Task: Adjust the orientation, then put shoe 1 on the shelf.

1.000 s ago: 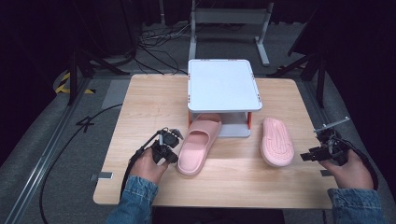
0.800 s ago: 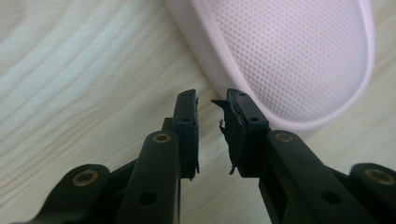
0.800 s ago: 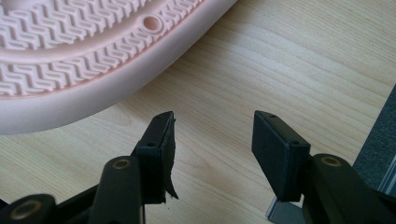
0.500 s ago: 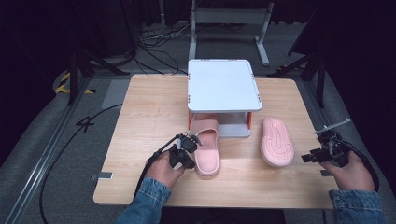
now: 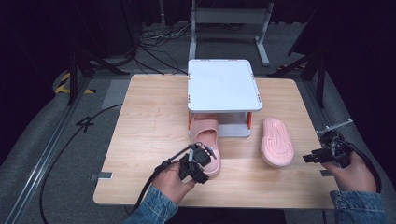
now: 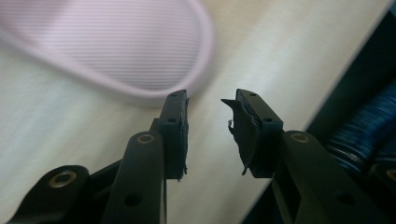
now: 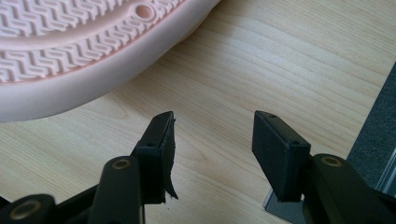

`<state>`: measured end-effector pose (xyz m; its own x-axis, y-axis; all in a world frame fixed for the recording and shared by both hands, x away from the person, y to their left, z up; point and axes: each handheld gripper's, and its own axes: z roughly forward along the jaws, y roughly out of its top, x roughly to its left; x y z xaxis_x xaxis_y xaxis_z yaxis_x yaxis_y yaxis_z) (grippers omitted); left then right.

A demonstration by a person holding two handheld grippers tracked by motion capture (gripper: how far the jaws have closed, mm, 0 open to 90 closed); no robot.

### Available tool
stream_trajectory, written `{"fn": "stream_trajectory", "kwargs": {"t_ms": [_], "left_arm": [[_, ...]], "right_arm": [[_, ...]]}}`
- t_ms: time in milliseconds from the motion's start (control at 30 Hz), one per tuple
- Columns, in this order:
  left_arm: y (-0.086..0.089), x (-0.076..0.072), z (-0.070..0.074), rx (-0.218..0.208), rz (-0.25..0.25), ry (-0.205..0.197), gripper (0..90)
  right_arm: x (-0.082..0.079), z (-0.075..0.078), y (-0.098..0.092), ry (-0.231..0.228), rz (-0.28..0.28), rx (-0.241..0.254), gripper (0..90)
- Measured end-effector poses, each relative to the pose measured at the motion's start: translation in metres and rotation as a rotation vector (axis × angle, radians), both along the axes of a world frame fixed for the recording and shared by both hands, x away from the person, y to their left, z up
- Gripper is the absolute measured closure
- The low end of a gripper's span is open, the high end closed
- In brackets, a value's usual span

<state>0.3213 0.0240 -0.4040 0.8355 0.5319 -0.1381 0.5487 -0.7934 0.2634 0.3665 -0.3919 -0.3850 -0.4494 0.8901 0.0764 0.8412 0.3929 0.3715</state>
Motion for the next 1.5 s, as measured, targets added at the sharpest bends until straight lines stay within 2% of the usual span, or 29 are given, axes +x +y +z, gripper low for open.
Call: {"fn": "stream_trajectory", "kwargs": {"t_ms": [133,167,267,333,400,600,633,700,833,933,1033,1133,1200,1400,1500], "left_arm": [[-0.01,-0.006,-0.013,0.022,-0.027,0.049,65.4],[-0.011,-0.006,-0.017,0.013,-0.027,0.063,65.4],[-0.012,-0.006,-0.022,0.023,-0.022,0.068,64.4],[-0.014,-0.005,-0.027,0.045,-0.005,0.045,63.2],[-0.014,-0.002,-0.032,0.065,0.006,0.043,63.0],[-0.011,0.006,-0.036,0.065,0.051,0.007,65.3],[-0.011,0.008,-0.036,0.061,0.049,0.014,68.1],[-0.01,0.011,-0.035,0.053,0.067,-0.015,68.3],[-0.006,0.017,-0.031,0.033,0.094,-0.043,69.4],[-0.003,0.026,-0.029,0.001,0.122,-0.07,69.7],[-0.001,0.036,-0.027,-0.008,0.141,-0.101,69.8],[-0.002,0.046,-0.025,-0.022,0.162,-0.108,70.4],[-0.003,0.052,-0.025,-0.023,0.166,-0.114,70.5],[-0.004,0.074,-0.032,-0.025,0.202,-0.179,71.7],[-0.002,0.086,-0.034,-0.044,0.229,-0.175,71.8]], "right_arm": [[-0.001,0.0,-0.002,0.0,-0.004,0.001,49.4],[-0.001,0.0,-0.003,-0.001,-0.006,0.0,49.4],[-0.001,0.001,-0.002,-0.003,-0.004,-0.001,49.4],[0.0,0.001,-0.001,-0.005,-0.004,-0.001,49.3],[0.0,-0.001,0.0,-0.001,0.002,-0.002,49.1],[-0.001,-0.002,-0.001,0.004,0.0,-0.003,49.0],[-0.002,-0.002,-0.001,0.005,-0.002,-0.003,48.9],[-0.003,-0.002,-0.003,0.006,-0.006,-0.001,49.0],[-0.005,-0.003,-0.004,0.01,-0.013,-0.004,49.0],[-0.006,-0.004,-0.004,0.015,-0.014,-0.007,49.0],[-0.008,-0.006,-0.004,0.019,-0.013,-0.012,49.0],[-0.009,-0.006,-0.004,0.023,-0.016,-0.012,49.0],[-0.01,-0.007,-0.004,0.025,-0.018,-0.012,48.9],[-0.012,-0.009,-0.008,0.032,-0.029,-0.018,49.0],[-0.012,-0.008,-0.007,0.028,-0.029,-0.017,48.9]]}}
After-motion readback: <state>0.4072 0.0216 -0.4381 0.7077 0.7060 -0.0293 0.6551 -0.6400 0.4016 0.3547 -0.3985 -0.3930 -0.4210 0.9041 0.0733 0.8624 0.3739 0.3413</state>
